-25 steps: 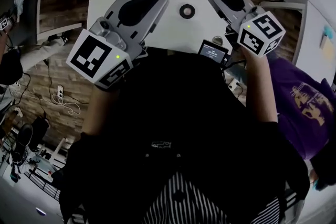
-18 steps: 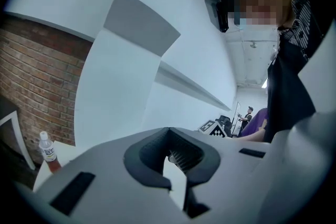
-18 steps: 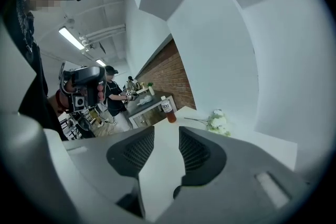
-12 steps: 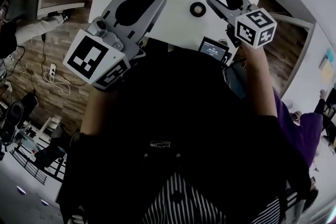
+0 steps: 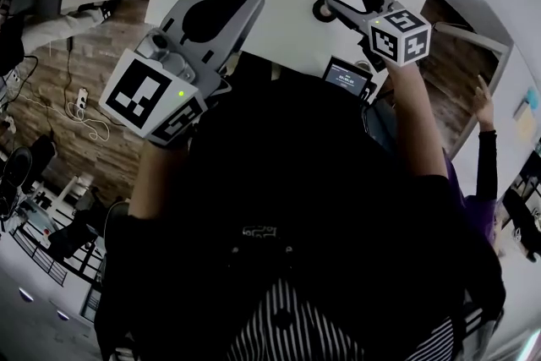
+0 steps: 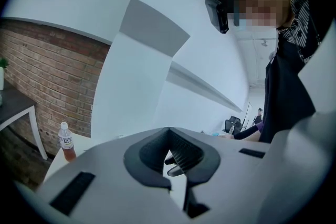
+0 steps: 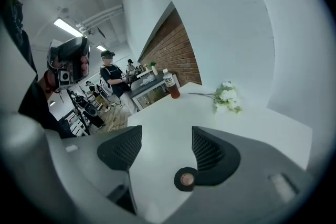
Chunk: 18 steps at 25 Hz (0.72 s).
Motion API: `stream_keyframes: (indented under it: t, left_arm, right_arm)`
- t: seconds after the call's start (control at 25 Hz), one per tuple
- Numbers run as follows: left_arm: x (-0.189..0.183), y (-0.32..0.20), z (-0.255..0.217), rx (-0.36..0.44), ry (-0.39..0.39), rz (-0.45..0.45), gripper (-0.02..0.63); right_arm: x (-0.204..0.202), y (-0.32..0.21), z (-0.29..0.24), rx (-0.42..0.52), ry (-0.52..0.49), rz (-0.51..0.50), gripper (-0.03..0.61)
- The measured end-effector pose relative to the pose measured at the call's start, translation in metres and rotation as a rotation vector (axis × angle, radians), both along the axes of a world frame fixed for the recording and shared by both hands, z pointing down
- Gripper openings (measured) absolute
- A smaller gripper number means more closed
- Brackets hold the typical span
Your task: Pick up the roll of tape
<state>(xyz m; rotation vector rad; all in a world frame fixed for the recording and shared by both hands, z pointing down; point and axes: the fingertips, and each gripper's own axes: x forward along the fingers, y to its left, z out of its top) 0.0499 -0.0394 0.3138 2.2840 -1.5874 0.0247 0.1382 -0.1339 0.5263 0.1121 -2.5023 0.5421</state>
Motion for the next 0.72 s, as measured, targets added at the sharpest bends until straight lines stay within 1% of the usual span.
stream_keyframes:
  t: [0.12, 0.4, 0.72]
  left_arm:
    - [-0.003, 0.001, 0.0, -0.001, 0.0, -0.008, 0.008]
    - [-0.007, 0.009, 0.001, -0.005, -0.007, -0.036, 0.008]
    - [-0.008, 0.017, 0.006, -0.008, -0.01, -0.07, 0.008]
  right_arm:
    - [0.0, 0.0, 0.024, 0.003, 0.061, -0.011, 0.319]
    - [0.008, 0.004, 0.077, 0.021, 0.186, -0.034, 0.368]
    - [0.025, 0.0, 0.132, 0.023, 0.299, -0.041, 0.408]
